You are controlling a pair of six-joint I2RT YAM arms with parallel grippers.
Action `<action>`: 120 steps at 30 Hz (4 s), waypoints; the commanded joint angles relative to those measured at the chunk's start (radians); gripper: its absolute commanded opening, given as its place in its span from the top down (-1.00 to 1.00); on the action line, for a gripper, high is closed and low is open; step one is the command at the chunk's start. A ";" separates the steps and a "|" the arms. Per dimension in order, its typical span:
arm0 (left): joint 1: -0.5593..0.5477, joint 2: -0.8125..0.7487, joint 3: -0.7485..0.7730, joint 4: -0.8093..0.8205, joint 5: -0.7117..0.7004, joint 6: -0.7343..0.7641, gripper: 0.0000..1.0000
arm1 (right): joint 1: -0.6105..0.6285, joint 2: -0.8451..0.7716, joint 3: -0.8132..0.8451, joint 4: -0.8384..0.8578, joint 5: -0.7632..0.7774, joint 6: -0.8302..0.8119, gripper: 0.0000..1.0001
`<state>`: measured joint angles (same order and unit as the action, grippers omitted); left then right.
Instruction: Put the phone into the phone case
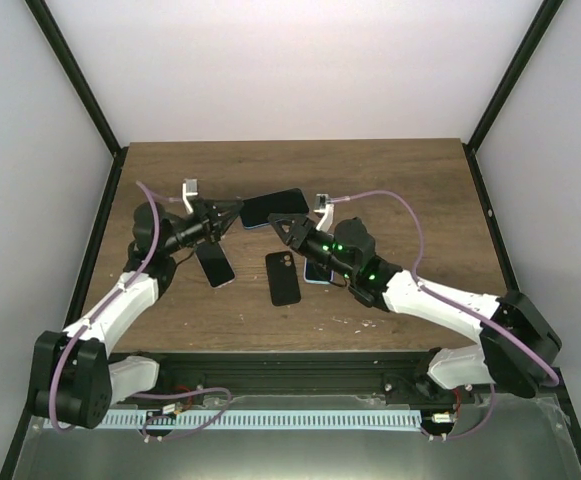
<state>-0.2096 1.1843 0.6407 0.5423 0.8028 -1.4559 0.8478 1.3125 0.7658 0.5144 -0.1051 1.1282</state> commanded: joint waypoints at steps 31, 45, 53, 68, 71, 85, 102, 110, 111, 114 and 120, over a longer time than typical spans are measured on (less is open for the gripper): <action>-0.004 -0.246 -0.034 -0.386 -0.105 0.214 -0.56 | -0.064 -0.016 0.000 0.041 -0.099 -0.133 0.99; -0.004 -0.230 0.067 -0.923 -0.223 0.686 -0.91 | -0.214 -0.088 0.111 -0.528 -0.390 -0.563 0.97; -0.004 -0.129 0.027 -0.920 -0.213 0.760 -0.68 | -0.342 0.056 0.312 -0.880 -0.593 -0.793 0.97; -0.005 0.001 -0.011 -0.852 -0.192 0.760 -0.53 | -0.362 0.329 0.488 -1.107 -0.711 -0.905 0.92; -0.004 0.018 -0.026 -0.807 -0.169 0.745 -0.48 | -0.362 0.370 0.505 -1.116 -0.740 -0.904 0.92; -0.008 0.091 -0.030 -0.773 -0.119 0.737 -0.30 | -0.362 0.590 0.579 -1.176 -0.748 -0.947 0.85; -0.037 0.203 -0.035 -0.700 -0.108 0.710 -0.16 | -0.361 0.747 0.590 -1.082 -0.812 -0.858 0.54; -0.050 0.230 -0.035 -0.680 -0.108 0.699 -0.13 | -0.362 0.739 0.528 -0.983 -0.857 -0.806 0.82; -0.051 0.234 -0.035 -0.678 -0.108 0.698 -0.13 | -0.361 0.736 0.524 -0.989 -0.860 -0.810 0.85; -0.054 0.244 -0.034 -0.675 -0.104 0.696 -0.13 | -0.362 0.717 0.509 -1.011 -0.868 -0.824 0.89; -0.056 0.242 -0.032 -0.666 -0.105 0.694 -0.12 | -0.362 0.656 0.454 -0.993 -0.919 -0.766 0.92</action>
<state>-0.2607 1.4212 0.6121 -0.1555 0.6861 -0.7589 0.4919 2.0373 1.2488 -0.4953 -0.9703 0.3237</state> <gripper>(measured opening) 0.560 0.082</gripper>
